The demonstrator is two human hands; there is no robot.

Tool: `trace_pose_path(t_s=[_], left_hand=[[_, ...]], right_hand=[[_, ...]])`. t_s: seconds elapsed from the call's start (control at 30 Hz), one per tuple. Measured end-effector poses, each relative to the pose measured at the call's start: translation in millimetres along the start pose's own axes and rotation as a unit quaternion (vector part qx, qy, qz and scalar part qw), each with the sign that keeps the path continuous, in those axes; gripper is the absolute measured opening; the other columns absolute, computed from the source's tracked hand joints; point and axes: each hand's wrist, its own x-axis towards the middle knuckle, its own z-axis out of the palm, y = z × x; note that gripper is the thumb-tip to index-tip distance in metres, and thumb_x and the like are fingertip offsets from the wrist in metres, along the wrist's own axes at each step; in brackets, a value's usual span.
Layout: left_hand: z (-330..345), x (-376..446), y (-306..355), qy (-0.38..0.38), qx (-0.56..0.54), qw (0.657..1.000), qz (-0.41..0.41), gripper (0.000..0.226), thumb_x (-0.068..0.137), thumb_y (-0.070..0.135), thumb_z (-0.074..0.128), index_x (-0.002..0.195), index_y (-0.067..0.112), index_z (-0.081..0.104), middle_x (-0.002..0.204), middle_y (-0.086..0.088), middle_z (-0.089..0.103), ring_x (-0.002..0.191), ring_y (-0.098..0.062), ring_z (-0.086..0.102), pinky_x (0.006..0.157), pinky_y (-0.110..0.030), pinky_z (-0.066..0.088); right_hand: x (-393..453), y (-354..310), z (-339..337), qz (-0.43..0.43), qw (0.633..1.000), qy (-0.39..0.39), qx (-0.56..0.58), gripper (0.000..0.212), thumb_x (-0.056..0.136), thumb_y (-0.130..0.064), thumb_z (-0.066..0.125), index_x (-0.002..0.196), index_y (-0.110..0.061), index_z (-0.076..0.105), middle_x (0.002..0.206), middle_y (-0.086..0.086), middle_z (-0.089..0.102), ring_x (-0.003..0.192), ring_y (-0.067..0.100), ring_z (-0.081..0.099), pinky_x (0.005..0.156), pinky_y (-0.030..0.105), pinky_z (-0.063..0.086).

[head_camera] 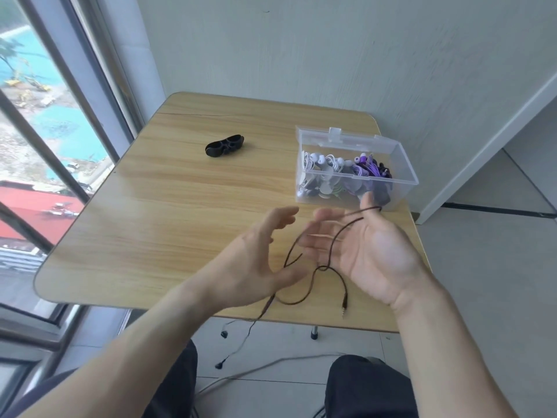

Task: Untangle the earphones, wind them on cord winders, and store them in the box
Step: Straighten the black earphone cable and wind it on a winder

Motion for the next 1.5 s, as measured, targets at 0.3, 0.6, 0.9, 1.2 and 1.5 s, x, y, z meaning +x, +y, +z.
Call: trace_pose_path(t_s=[0.3,0.6,0.9,1.2,1.5], left_hand=[[-2,7,15,-0.053,-0.077,0.995,-0.042,0.014,0.096,0.031,0.064,0.096,0.017,0.068,0.064,0.000,0.071,0.055,-0.022,0.063,0.059,-0.037,0.054],[-28,-1,12,-0.013,-0.144,0.988,-0.061,0.031,0.102,0.030,0.053,0.080,0.012,0.066,0.048,-0.006,0.061,0.057,-0.039,0.062,0.065,-0.048,0.052],[-49,4,-1,-0.002,-0.236,0.959,-0.156,0.040,0.095,0.035,0.053,0.075,0.009,0.074,0.051,-0.004,0.043,0.045,-0.020,0.033,0.046,-0.026,0.032],[-19,1,2,0.039,0.063,0.994,-0.079,0.035,0.087,0.039,0.070,0.119,0.029,0.062,0.095,0.015,0.070,0.086,0.000,0.063,0.080,-0.027,0.053],[11,5,12,0.110,0.041,0.991,0.064,0.025,0.088,0.035,0.064,0.110,0.022,0.064,0.101,0.015,0.064,0.101,-0.001,0.055,0.087,-0.015,0.042]], right_hand=[[-1,-6,-2,-0.093,0.996,0.000,-0.009,0.076,0.101,-0.058,0.018,0.090,-0.004,0.070,0.082,0.016,0.070,0.077,0.030,0.070,0.070,0.040,0.059],[-9,-19,-40,-0.144,0.894,0.242,-0.350,0.068,0.103,-0.057,0.030,0.081,-0.006,0.068,0.056,0.005,0.059,0.049,0.018,0.053,0.055,0.032,0.043],[-18,-34,-56,-0.039,0.723,0.405,-0.558,0.065,0.099,-0.064,0.032,0.075,-0.010,0.060,0.076,0.007,0.058,0.085,0.033,0.055,0.073,0.036,0.037],[-12,-22,-30,-0.080,0.966,0.066,-0.237,0.076,0.096,-0.059,0.029,0.106,0.006,0.067,0.111,0.021,0.072,0.104,0.032,0.071,0.087,0.045,0.058],[-17,-11,-15,-0.126,0.941,-0.180,-0.257,0.032,0.087,0.017,0.055,0.111,0.000,0.069,0.117,0.020,0.071,0.107,0.035,0.070,0.090,0.039,0.057]])
